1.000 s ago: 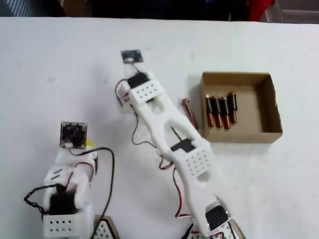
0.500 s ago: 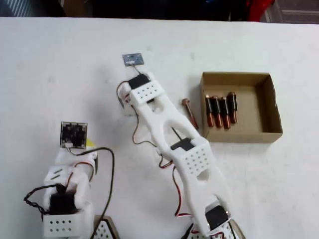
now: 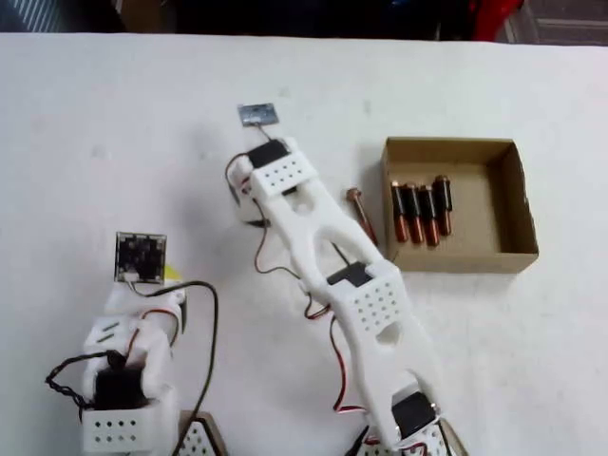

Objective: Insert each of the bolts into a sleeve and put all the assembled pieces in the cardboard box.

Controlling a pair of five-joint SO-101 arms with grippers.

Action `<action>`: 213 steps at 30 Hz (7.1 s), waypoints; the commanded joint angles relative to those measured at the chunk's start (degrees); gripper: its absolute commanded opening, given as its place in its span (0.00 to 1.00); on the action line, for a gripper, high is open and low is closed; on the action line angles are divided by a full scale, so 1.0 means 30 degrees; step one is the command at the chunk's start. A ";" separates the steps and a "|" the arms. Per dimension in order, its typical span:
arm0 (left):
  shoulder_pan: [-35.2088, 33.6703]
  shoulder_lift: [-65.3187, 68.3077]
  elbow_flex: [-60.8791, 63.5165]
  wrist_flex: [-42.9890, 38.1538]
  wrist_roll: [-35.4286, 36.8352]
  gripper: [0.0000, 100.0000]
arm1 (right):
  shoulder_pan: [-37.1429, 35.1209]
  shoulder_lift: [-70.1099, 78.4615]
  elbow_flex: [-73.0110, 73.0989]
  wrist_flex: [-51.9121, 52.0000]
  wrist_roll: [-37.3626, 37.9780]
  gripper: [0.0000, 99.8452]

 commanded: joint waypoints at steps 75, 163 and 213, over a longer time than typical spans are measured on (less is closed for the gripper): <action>-0.0103 -0.0220 0.0029 0.0088 -0.0205 0.02 | 0.0015 -1.4286 -0.0821 0.7399 0.6974 0.02; 0.1509 -0.0103 -0.4952 0.2344 -0.1407 0.02 | 0.5700 -4.9978 3.8799 -1.5165 0.7004 0.02; 1.2469 3.4505 -3.0945 0.1407 1.1136 0.02 | 1.6161 -4.9978 3.9355 -1.5282 0.6857 0.02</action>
